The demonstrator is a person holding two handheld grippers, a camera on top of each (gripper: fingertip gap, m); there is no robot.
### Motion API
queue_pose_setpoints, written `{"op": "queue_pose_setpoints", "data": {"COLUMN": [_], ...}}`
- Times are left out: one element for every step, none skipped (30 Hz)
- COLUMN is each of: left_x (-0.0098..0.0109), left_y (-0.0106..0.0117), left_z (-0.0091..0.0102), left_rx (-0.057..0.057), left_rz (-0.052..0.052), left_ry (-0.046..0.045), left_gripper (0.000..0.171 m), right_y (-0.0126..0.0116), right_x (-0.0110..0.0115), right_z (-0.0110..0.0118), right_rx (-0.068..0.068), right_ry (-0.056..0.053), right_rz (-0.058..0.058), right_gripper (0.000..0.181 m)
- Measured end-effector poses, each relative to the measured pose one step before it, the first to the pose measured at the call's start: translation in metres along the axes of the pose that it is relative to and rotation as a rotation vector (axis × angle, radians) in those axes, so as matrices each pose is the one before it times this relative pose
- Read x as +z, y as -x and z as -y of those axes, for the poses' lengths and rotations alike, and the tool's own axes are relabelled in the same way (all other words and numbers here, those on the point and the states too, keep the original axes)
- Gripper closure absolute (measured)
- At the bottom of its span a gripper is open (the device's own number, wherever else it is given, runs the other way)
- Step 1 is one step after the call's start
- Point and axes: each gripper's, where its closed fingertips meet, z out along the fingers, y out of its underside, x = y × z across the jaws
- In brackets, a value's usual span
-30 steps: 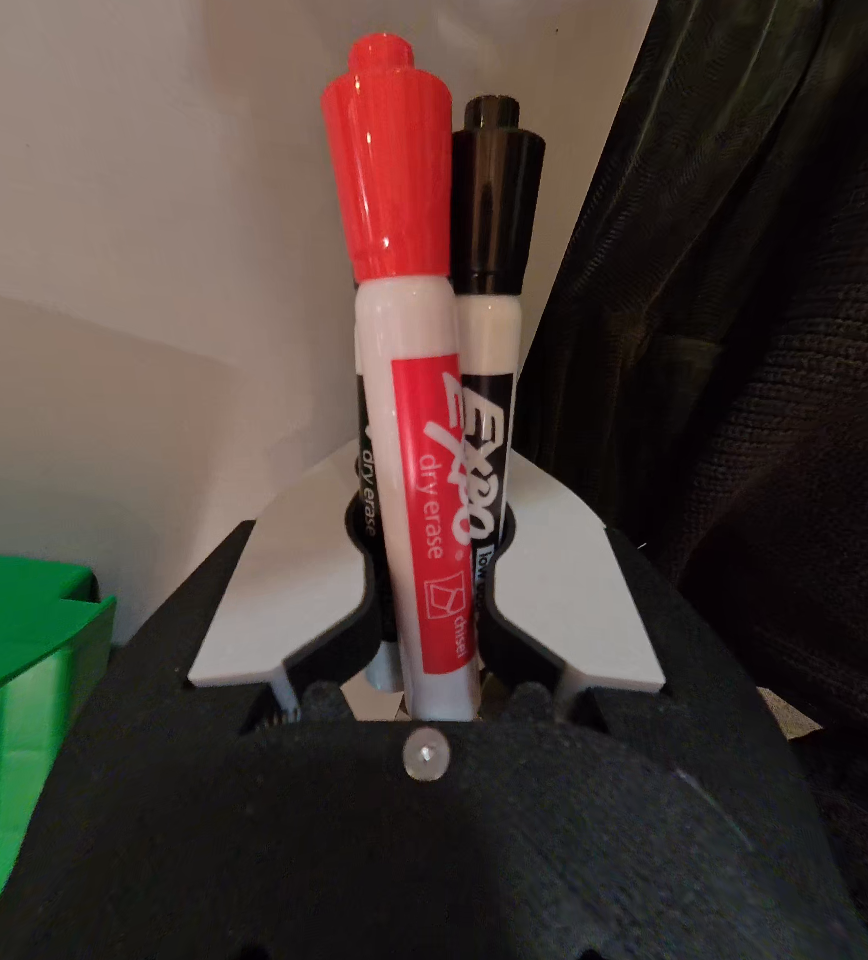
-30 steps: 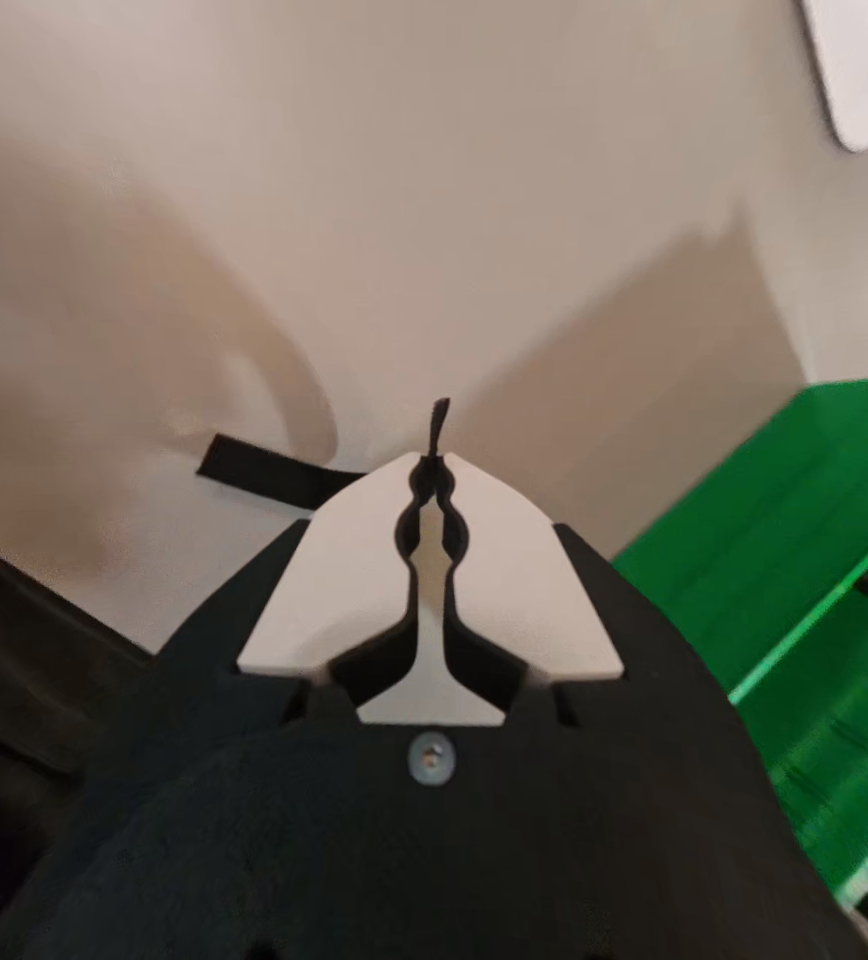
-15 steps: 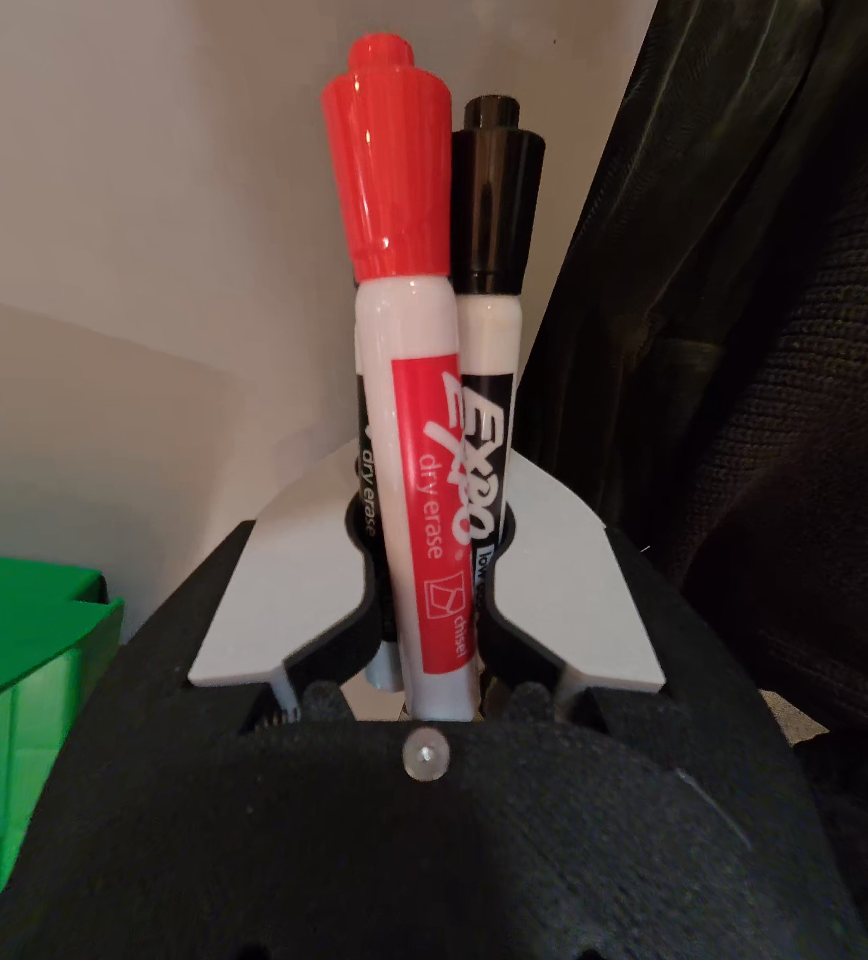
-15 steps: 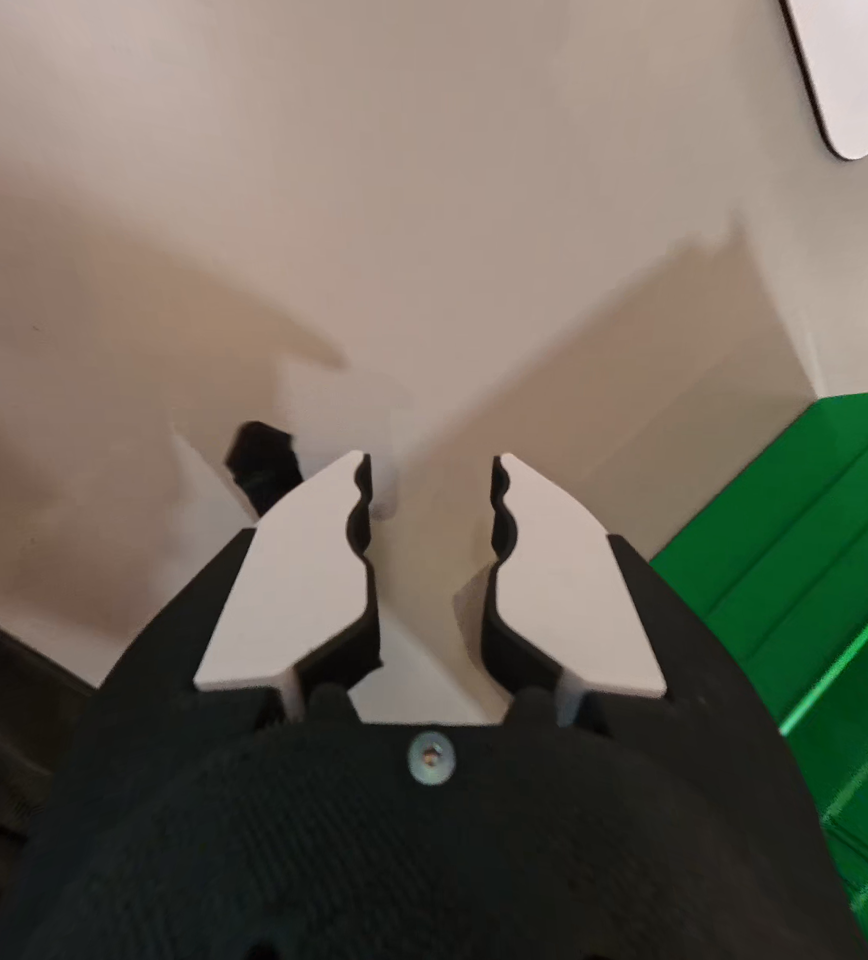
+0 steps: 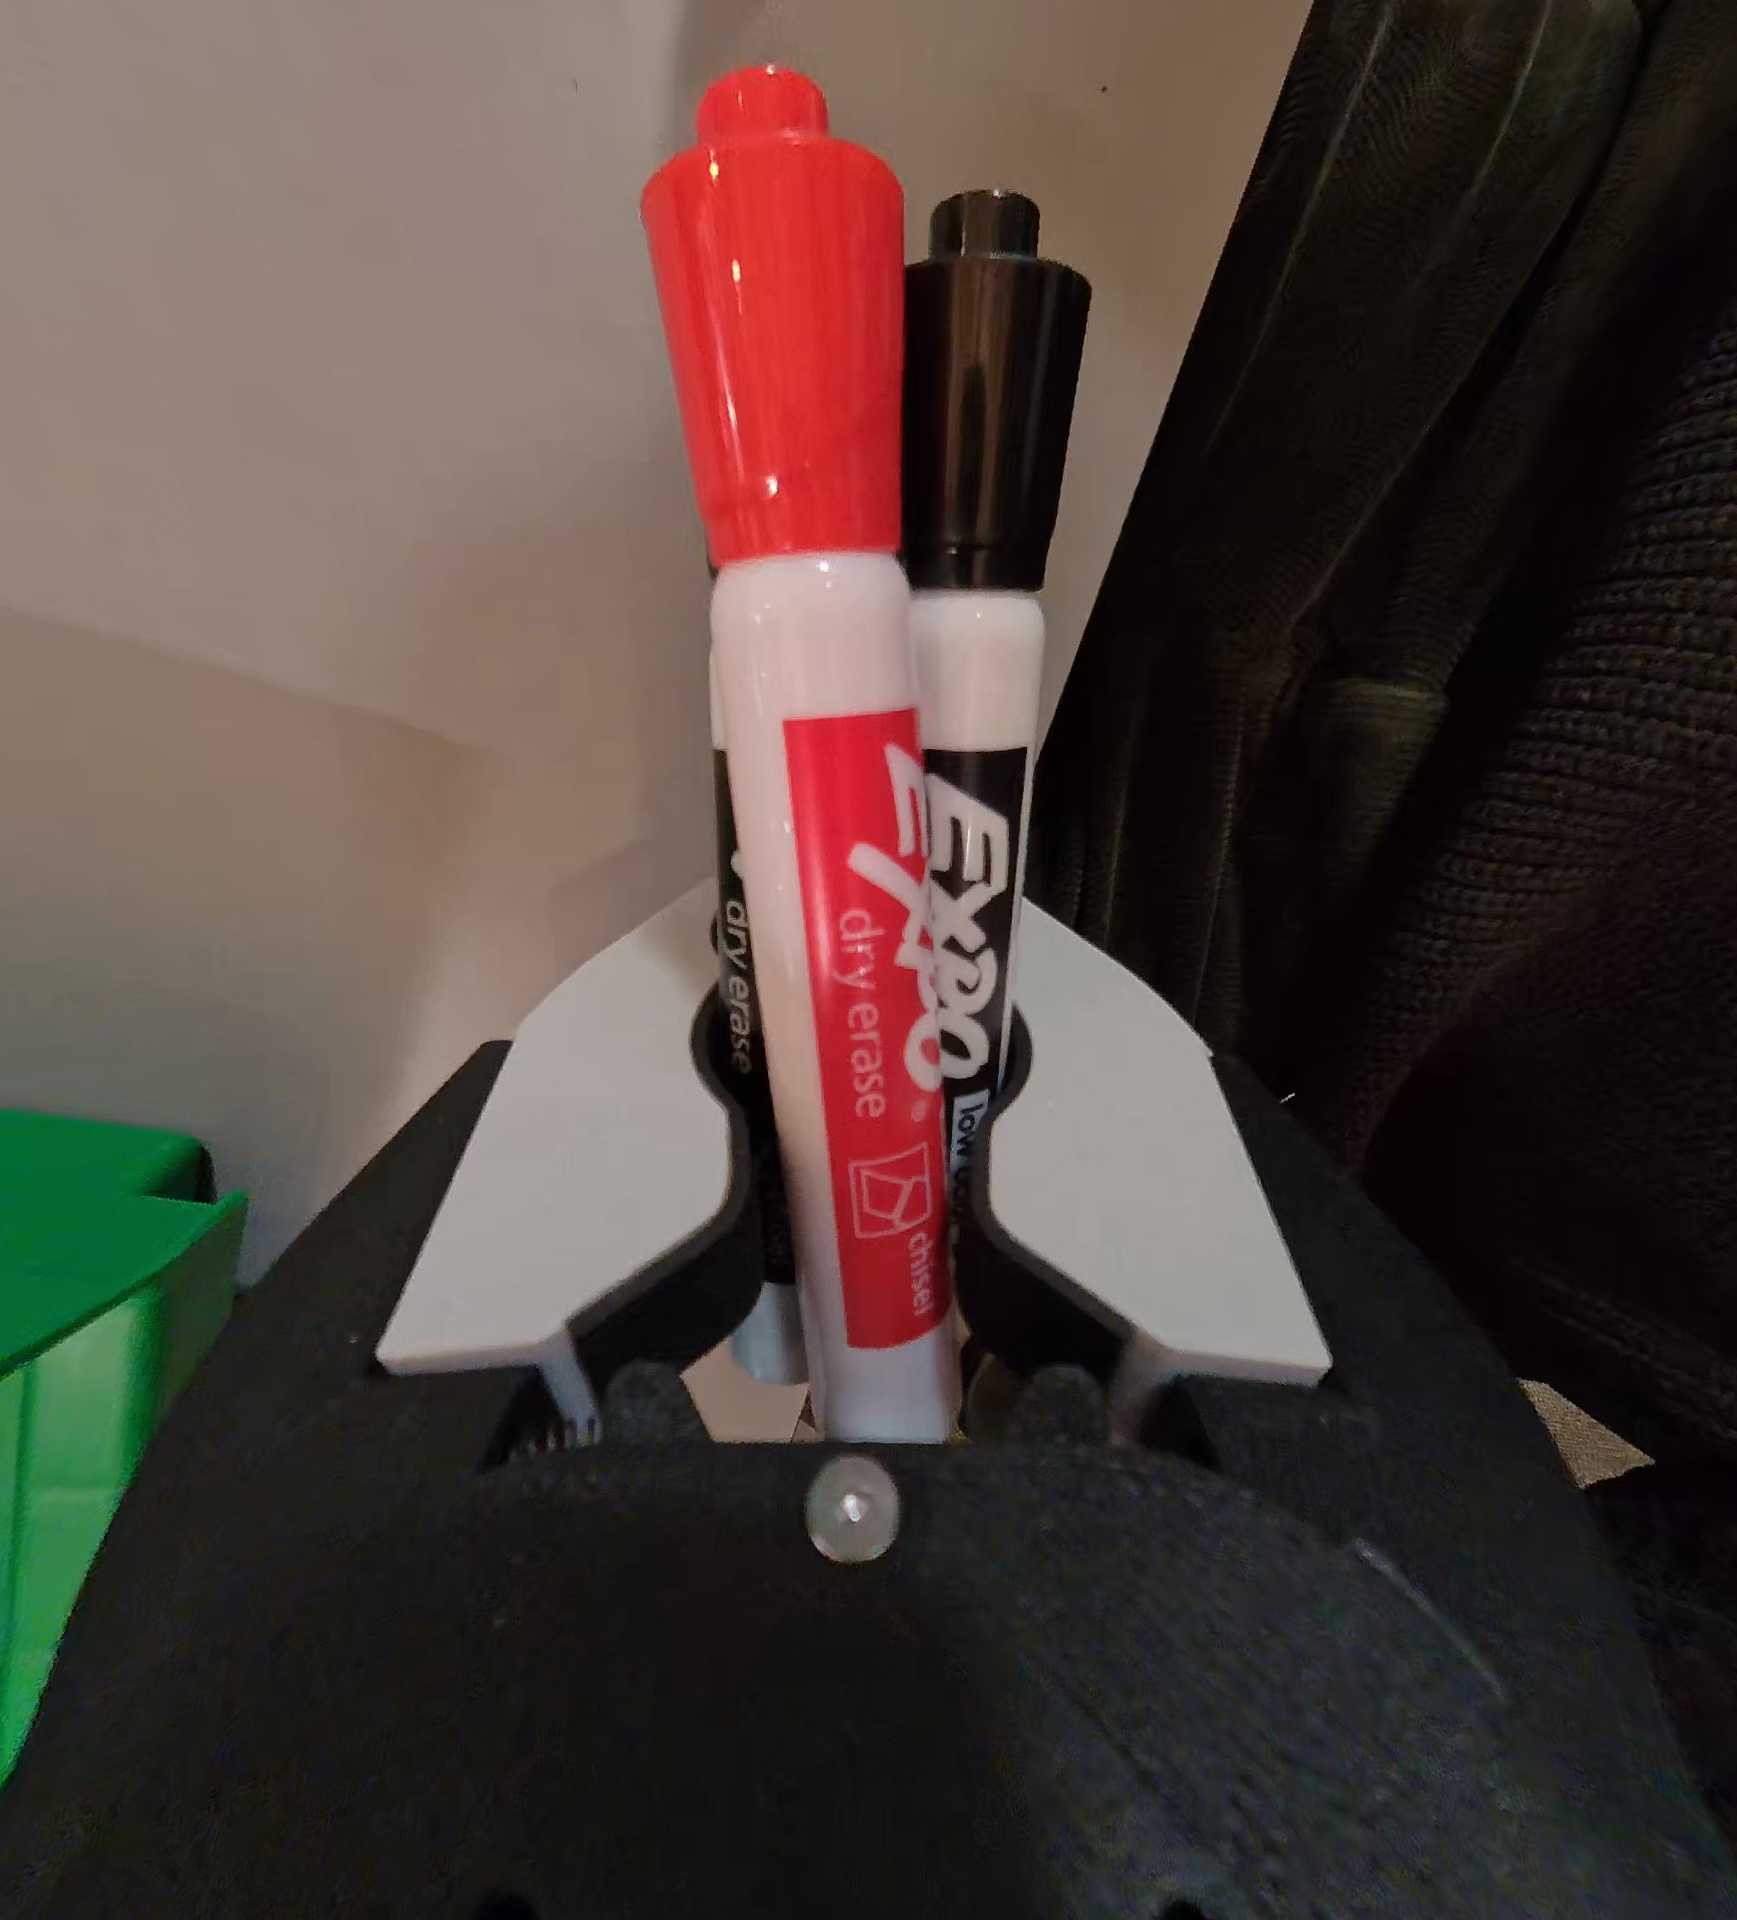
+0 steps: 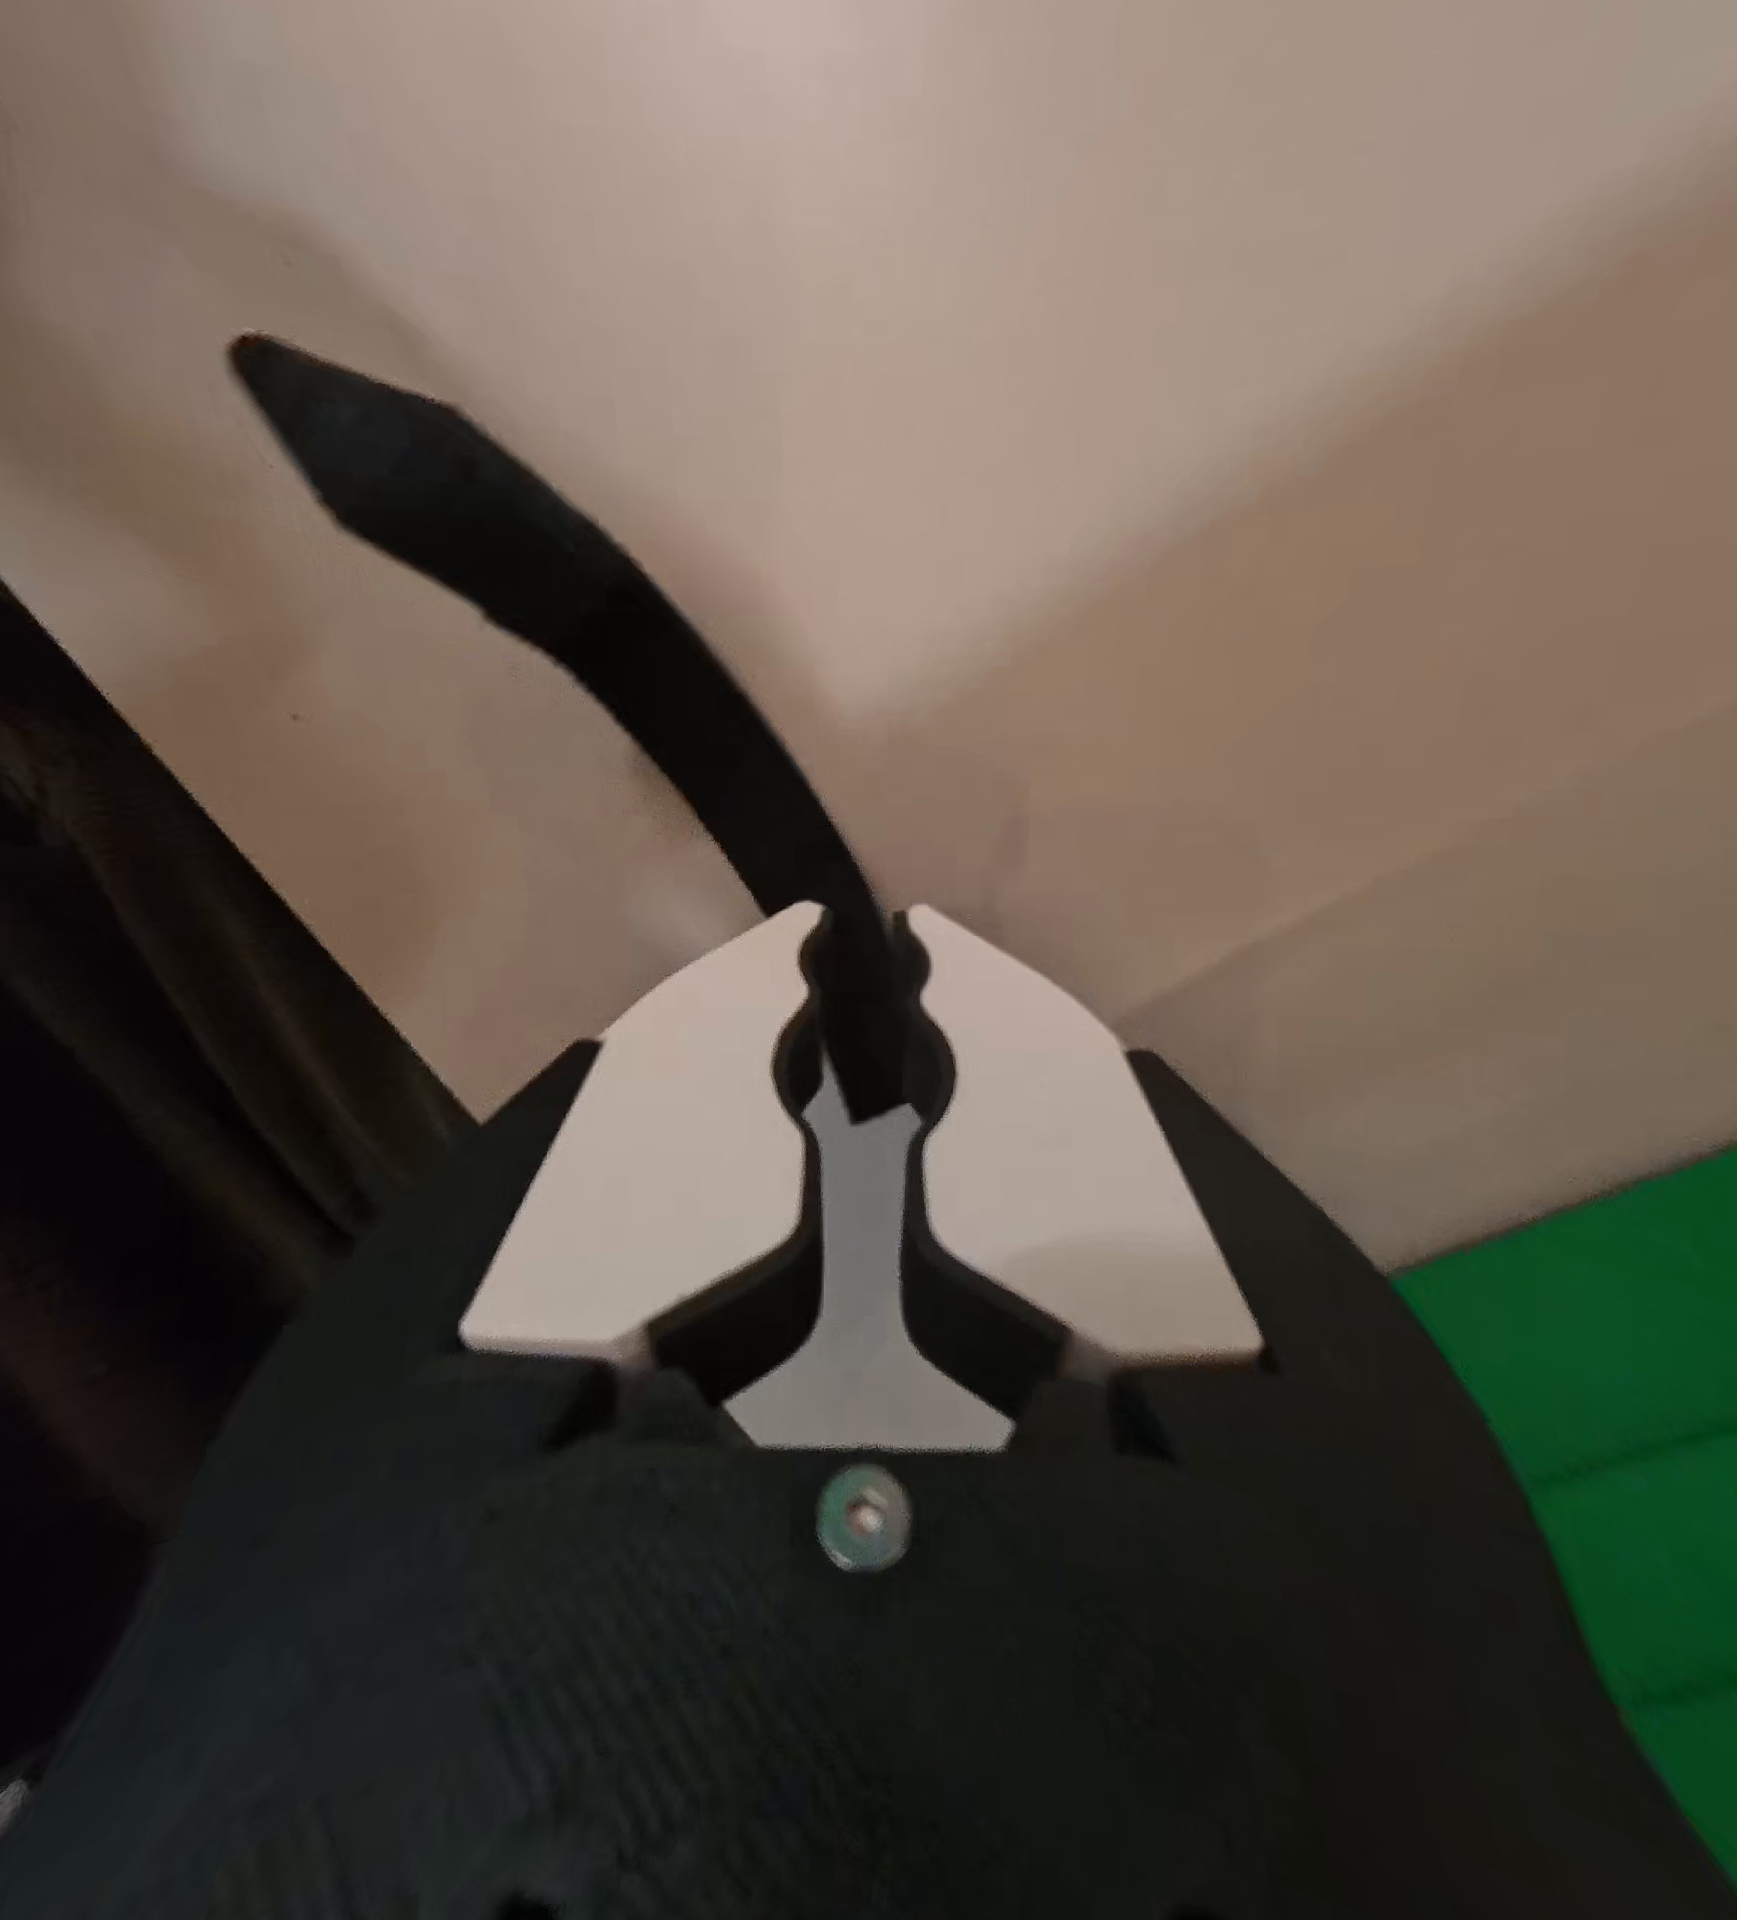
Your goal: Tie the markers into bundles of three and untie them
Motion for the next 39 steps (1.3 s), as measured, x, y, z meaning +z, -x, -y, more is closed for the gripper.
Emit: {"op": "queue_pose_setpoints", "data": {"left_x": [0.00012,0.00027,0.00028,0.00027,0.00012,-0.00016,-0.00029,-0.00047,-0.00049,-0.00036,-0.00033,-0.00029,-0.00014,-0.00009,0.00006,0.00014,0.00021,0.00030,0.00042,0.00033,0.00022,0.00003,-0.00012,-0.00037,-0.00027,-0.00025,-0.00018,-0.00025,-0.00022,-0.00014,0.00003,0.00018,0.00025,0.00048,0.00053,0.00041,0.00028,0.00019,0.00010], "left_y": [0.00010,-0.00004,0.00013,0.00034,0.00010,0.00003,-0.00004,-0.00011,-0.00004,0.00007,0.00001,-0.00004,0.00013,0.00011,-0.00009,0.00004,-0.00003,-0.00022,-0.00009,0.00000,0.00006,0.00025,0.00023,0.00034,0.00010,0.00008,-0.00001,0.00007,-0.00001,0.00000,-0.00019,-0.00017,-0.00016,-0.00018,-0.00016,-0.00001,-0.00003,0.00001,-0.00009], "left_z": [-0.00015,-0.00026,-0.00049,-0.00046,-0.00039,-0.00016,0.00014,0.00026,0.00008,0.00002,0.00013,0.00006,-0.00007,-0.00018,-0.00010,-0.00009,0.00000,-0.00004,-0.00015,-0.00018,-0.00019,-0.00009,-0.00004,0.00001,-0.00007,-0.00039,-0.00032,-0.00013,0.00025,0.00035,0.00048,0.00041,0.00013,0.00003,-0.00014,-0.00016,-0.00022,0.00002,-0.00002], "left_rx": [-0.0008,-0.0010,-0.0007,-0.0006,-0.0009,-0.0003,0.0008,0.0001,-0.0008,0.0003,0.0002,-0.0010,-0.0009,-0.0007,-0.0007,-0.0004,0.0005,0.0001,-0.0003,0.0004,0.0002,0.0000,-0.0003,-0.0020,-0.0024,-0.0004,0.0007,-0.0001,-0.0007,0.0006,0.0017,0.0015,0.0003,-0.0004,0.0000,0.0001,-0.0007,-0.0003,-0.0001], "left_rz": [-0.0012,-0.0020,-0.0004,0.0006,-0.0001,0.0001,0.0006,0.0002,0.0000,0.0016,0.0007,-0.0003,0.0007,0.0003,-0.0005,-0.0004,0.0001,-0.0013,-0.0009,0.0001,-0.0001,0.0002,0.0006,0.0001,-0.0006,0.0002,0.0009,0.0005,0.0002,0.0006,-0.0002,-0.0003,-0.0003,-0.0012,-0.0008,0.0000,-0.0006,-0.0002,-0.0008], "left_ry": [-0.00040,0.00054,0.00164,0.00187,0.00131,-0.00012,-0.00179,-0.00177,-0.00064,-0.00084,-0.00114,-0.00090,-0.00029,0.00033,0.00054,0.00077,0.00065,0.00076,0.00164,0.00158,0.00084,-0.00006,-0.00106,-0.00164,-0.00121,0.00010,0.00063,-0.00017,-0.00079,-0.00151,-0.00110,-0.00001,0.00117,0.00186,0.00245,0.00226,0.00187,0.00048,-0.00007], "left_gripper": [0.127,0.127,0.127,0.127,0.127,0.127,0.127,0.127,0.127,0.127,0.127,0.128,0.128,0.128,0.128,0.128,0.127,0.127,0.127,0.127,0.127,0.127,0.127,0.127,0.127,0.127,0.127,0.127,0.127,0.128,0.128,0.127,0.127,0.127,0.127,0.127,0.127,0.127,0.127], "right_y": [0.00248,0.00143,0.00041,-0.00043,-0.00219,-0.00421,-0.00656,-0.00892,-0.01067,-0.00995,-0.00684,-0.00300,-0.00216,-0.00203,0.00059,0.00467,0.01013,0.01395,0.01635,0.01720,0.01583,0.01120,0.00439,-0.00087,-0.00335,-0.00653,-0.00974,-0.01141,-0.00985,-0.00552,-0.00186,-0.00218,-0.00313,-0.00417,-0.00356,-0.00139,0.00052,0.00232,0.00300], "right_x": [-0.00092,-0.00154,-0.00219,-0.00264,-0.00334,-0.00360,-0.00408,-0.00431,-0.00434,-0.00354,-0.00203,-0.00033,0.00080,0.00158,0.00169,0.00157,0.00108,0.00051,0.00007,-0.00052,-0.00114,-0.00226,-0.00362,-0.00502,-0.00578,-0.00601,-0.00563,-0.00500,-0.00385,-0.00252,-0.00152,-0.00052,0.00045,0.00165,0.00272,0.00358,0.00440,0.00494,0.00525], "right_z": [0.00040,0.00222,0.00390,0.00501,0.00582,0.00634,0.00712,0.00780,0.00864,0.00856,0.00599,0.00228,-0.00065,-0.00297,-0.00456,-0.00426,-0.00270,-0.00181,-0.00237,-0.00229,-0.00134,0.00121,0.00469,0.00728,0.00727,0.00645,0.00548,0.00383,0.00208,0.00084,0.00035,-0.00094,-0.00390,-0.00750,-0.00946,-0.00906,-0.00771,-0.00620,-0.00477], "right_rx": [-0.0084,-0.0053,-0.0013,0.0039,0.0087,0.0094,0.0096,0.0100,0.0102,0.0071,0.0018,-0.0099,-0.0211,-0.0346,-0.0516,-0.0547,-0.0420,-0.0201,-0.0057,-0.0022,-0.0049,-0.0049,-0.0011,0.0085,0.0249,0.0405,0.0464,0.0409,0.0267,0.0027,-0.0217,-0.0310,-0.0331,-0.0240,-0.0101,-0.0036,-0.0004,-0.0076,-0.0181], "right_ry": [0.0002,-0.0102,-0.0202,-0.0276,-0.0329,-0.0371,-0.0424,-0.0471,-0.0518,-0.0517,-0.0351,-0.0094,0.0116,0.0268,0.0385,0.0353,0.0245,0.0199,0.0293,0.0285,0.0178,-0.0032,-0.0299,-0.0489,-0.0529,-0.0516,-0.0495,-0.0431,-0.0333,-0.0238,-0.0180,-0.0078,0.0140,0.0406,0.0575,0.0588,0.0513,0.0460,0.0399], "right_rz": [0.0118,0.0035,-0.0024,-0.0050,-0.0156,-0.0287,-0.0449,-0.0622,-0.0764,-0.0766,-0.0623,-0.0448,-0.0474,-0.0540,-0.0407,-0.0170,0.0214,0.0570,0.0848,0.0981,0.0925,0.0654,0.0284,0.0065,0.0067,0.0027,-0.0083,-0.0164,-0.0112,0.0072,0.0180,0.0034,-0.0122,-0.0254,-0.0265,-0.0160,-0.0082,-0.0031,-0.0054], "right_gripper": [0.174,0.176,0.177,0.178,0.178,0.179,0.179,0.179,0.179,0.179,0.179,0.179,0.179,0.178,0.178,0.178,0.177,0.170,0.160,0.150,0.141,0.134,0.133,0.134,0.137,0.137,0.138,0.138,0.138,0.135,0.134,0.134,0.137,0.142,0.148,0.151,0.151,0.151,0.150]}}
